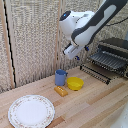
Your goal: Position your gripper near the tray handle while precisely lining it up. Firmly yet gently grip the handle, ensuring a strong hold. Slide the tray into the oven in a steady manner until it's entirely inside. Relinquish the handle as it sits within the oven and extract your gripper with care.
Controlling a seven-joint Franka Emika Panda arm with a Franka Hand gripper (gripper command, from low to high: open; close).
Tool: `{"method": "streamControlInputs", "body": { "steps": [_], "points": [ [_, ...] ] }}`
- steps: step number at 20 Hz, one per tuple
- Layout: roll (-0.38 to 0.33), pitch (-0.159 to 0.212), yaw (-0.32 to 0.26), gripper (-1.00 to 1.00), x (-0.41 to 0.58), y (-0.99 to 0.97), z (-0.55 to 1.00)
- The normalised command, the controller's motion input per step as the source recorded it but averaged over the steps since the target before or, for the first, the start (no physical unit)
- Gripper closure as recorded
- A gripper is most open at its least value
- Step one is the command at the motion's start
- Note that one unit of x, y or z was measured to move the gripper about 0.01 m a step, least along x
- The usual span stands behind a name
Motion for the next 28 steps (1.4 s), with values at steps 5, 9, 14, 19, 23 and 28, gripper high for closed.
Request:
{"method": "streamControlInputs", "body": {
  "steps": [5, 9, 14, 19, 23, 28],
  "points": [
    [-0.281, -0.008, 0.121, -1.00, 0.000, -0.45, -0.10],
    [-0.272, 0.000, 0.124, -1.00, 0.000, -0.45, -0.19],
    [-0.246, 0.000, 0.121, -1.00, 0.028, -0.48, -0.26],
    [-0.245, 0.000, 0.109, -1.00, 0.055, -0.43, -0.24],
    [-0.265, 0.000, 0.084, -1.00, 0.001, -0.43, -0.21],
    [-0.246, 0.027, 0.118, -1.00, 0.051, -0.42, -0.19]
  ]
}}
